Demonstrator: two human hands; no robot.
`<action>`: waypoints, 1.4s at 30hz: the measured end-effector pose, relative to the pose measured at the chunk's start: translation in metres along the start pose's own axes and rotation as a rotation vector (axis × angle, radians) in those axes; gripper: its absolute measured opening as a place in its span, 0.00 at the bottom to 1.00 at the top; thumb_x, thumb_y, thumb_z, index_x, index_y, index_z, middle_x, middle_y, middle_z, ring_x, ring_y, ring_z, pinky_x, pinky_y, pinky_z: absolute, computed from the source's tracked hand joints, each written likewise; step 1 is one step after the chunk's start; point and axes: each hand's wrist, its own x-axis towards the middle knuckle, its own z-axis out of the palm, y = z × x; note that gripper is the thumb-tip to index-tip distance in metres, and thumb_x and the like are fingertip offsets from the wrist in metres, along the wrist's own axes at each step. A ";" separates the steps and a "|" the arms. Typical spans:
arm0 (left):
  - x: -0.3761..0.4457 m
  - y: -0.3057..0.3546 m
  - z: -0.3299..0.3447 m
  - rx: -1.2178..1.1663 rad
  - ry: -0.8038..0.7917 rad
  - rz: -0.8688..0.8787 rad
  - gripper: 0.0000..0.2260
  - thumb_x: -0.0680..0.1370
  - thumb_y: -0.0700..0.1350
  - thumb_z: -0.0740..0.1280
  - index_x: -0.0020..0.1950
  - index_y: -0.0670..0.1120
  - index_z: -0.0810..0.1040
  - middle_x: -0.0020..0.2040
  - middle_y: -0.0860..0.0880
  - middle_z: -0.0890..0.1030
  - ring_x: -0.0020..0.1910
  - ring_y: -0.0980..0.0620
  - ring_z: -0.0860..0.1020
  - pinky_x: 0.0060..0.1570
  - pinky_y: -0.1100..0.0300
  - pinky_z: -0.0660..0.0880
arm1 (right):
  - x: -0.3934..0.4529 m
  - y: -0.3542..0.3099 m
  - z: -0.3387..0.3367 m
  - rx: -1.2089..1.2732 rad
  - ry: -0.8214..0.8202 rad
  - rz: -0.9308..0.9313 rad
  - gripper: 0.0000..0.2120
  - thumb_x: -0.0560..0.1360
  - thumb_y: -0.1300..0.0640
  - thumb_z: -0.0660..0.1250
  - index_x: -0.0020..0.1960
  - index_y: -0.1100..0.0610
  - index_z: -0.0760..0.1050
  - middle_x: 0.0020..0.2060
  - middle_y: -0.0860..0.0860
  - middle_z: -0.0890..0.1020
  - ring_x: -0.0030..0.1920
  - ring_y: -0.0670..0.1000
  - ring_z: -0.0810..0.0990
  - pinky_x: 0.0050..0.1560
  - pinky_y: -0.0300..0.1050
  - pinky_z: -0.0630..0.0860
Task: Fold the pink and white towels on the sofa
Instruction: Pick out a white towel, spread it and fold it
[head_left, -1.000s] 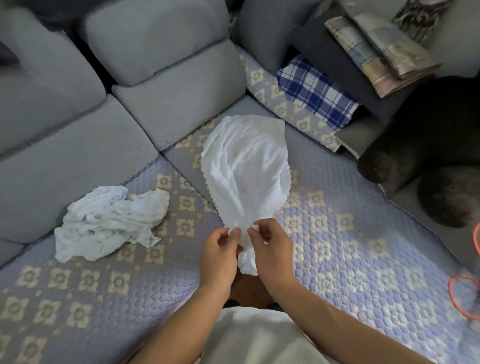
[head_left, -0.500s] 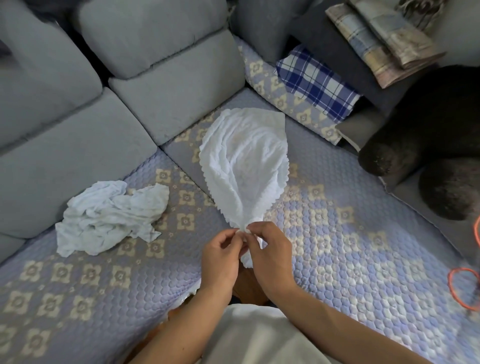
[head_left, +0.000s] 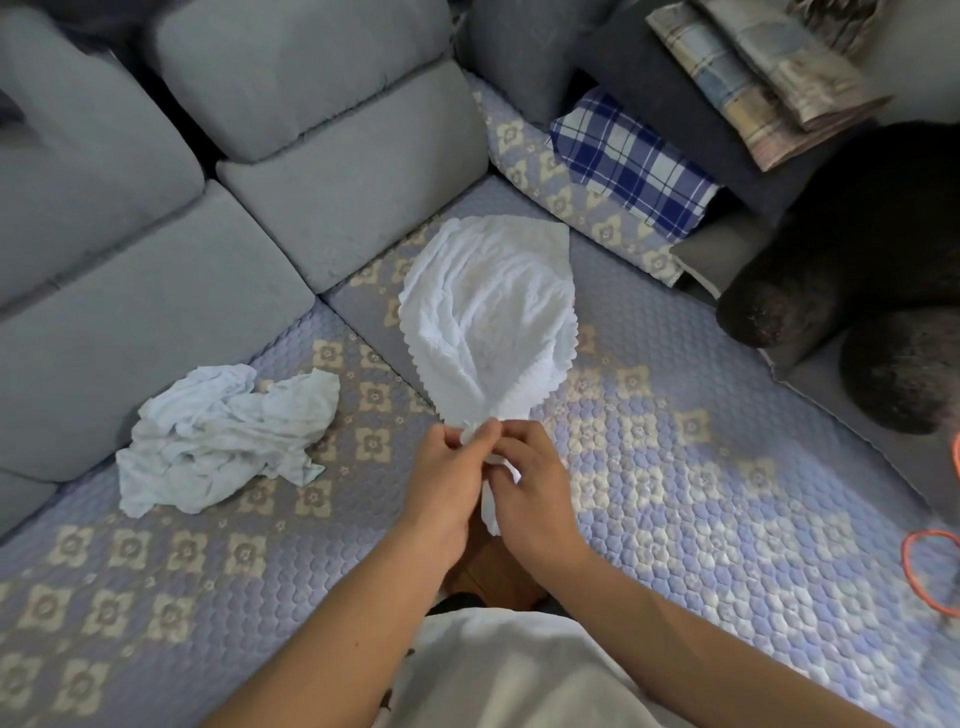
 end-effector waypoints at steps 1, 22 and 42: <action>0.005 0.008 0.000 -0.049 0.012 -0.012 0.16 0.73 0.56 0.73 0.49 0.45 0.77 0.45 0.43 0.85 0.44 0.47 0.86 0.42 0.51 0.83 | 0.007 -0.005 -0.003 0.114 -0.054 0.077 0.20 0.74 0.72 0.60 0.55 0.56 0.84 0.53 0.42 0.78 0.57 0.39 0.79 0.56 0.31 0.75; 0.005 0.170 0.072 -0.284 -0.176 0.111 0.10 0.82 0.38 0.66 0.62 0.37 0.76 0.46 0.41 0.83 0.42 0.45 0.85 0.43 0.47 0.84 | -0.006 0.183 0.010 0.433 0.130 0.876 0.27 0.75 0.62 0.68 0.73 0.53 0.68 0.59 0.56 0.80 0.54 0.56 0.79 0.48 0.50 0.78; 0.104 0.012 -0.205 0.232 0.284 -0.058 0.11 0.84 0.35 0.58 0.63 0.32 0.74 0.50 0.35 0.82 0.40 0.39 0.82 0.30 0.52 0.82 | 0.057 0.124 -0.110 -0.159 0.679 0.761 0.17 0.71 0.70 0.63 0.57 0.60 0.81 0.41 0.59 0.82 0.41 0.59 0.81 0.42 0.50 0.79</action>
